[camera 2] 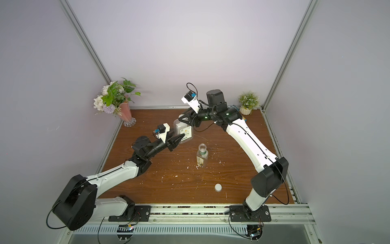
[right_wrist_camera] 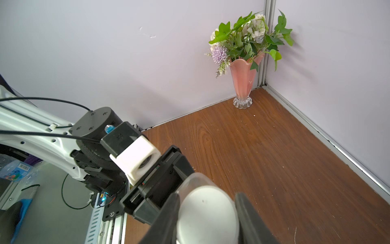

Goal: Screw on the bottle caps
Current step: Screw the bottle cap onto the plastic bottle.

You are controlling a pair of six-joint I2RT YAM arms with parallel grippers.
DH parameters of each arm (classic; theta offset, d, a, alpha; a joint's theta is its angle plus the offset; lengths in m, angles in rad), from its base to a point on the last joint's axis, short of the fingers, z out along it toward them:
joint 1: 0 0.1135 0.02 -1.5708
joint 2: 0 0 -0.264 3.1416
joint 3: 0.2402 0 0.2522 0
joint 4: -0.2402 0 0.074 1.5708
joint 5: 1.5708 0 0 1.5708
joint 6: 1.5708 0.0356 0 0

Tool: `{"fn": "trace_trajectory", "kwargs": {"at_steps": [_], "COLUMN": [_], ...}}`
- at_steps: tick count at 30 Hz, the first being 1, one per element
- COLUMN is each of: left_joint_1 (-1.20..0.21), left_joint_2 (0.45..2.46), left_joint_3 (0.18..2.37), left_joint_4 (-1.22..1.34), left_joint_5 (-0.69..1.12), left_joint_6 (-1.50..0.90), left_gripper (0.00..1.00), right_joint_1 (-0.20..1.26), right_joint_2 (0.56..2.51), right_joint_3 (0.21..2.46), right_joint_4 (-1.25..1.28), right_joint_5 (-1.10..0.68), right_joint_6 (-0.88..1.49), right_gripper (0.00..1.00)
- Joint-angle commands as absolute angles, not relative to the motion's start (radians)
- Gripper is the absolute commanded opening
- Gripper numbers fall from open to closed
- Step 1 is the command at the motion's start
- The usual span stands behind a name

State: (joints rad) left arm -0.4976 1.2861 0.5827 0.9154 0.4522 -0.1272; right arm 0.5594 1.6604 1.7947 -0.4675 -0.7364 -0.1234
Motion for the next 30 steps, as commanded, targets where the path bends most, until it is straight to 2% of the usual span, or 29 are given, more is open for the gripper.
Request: {"fn": "trace_trajectory", "kwargs": {"at_steps": [1,3,5,11,30], "left_joint_1": [-0.49,-0.488,-0.489,-0.504,-0.543], "left_joint_2": [1.292,1.295,1.3,1.281,1.242], "left_joint_3": [0.626,0.627,0.628,0.621,0.622], "left_joint_4": [0.958,0.957,0.957,0.968,1.022], "left_joint_5": [0.445,0.438,0.433,0.305,0.03], "left_joint_6": [-0.126,-0.12,-0.111,-0.091,-0.027], "left_gripper": [0.01,0.01,0.0,0.0,0.0], "right_joint_1": [0.576,0.579,0.591,0.677,0.909], "right_joint_2": [1.661,1.661,1.666,1.714,1.809], "right_joint_3": [1.809,1.807,1.809,1.857,1.914], "right_joint_4": [-0.492,-0.479,-0.469,-0.495,-0.528], "right_joint_5": [-0.736,-0.715,-0.667,-0.423,0.181], "right_joint_6": [-0.122,-0.101,-0.077,0.005,0.312], "right_gripper": [0.2,0.08,0.0,0.0,0.0]}}
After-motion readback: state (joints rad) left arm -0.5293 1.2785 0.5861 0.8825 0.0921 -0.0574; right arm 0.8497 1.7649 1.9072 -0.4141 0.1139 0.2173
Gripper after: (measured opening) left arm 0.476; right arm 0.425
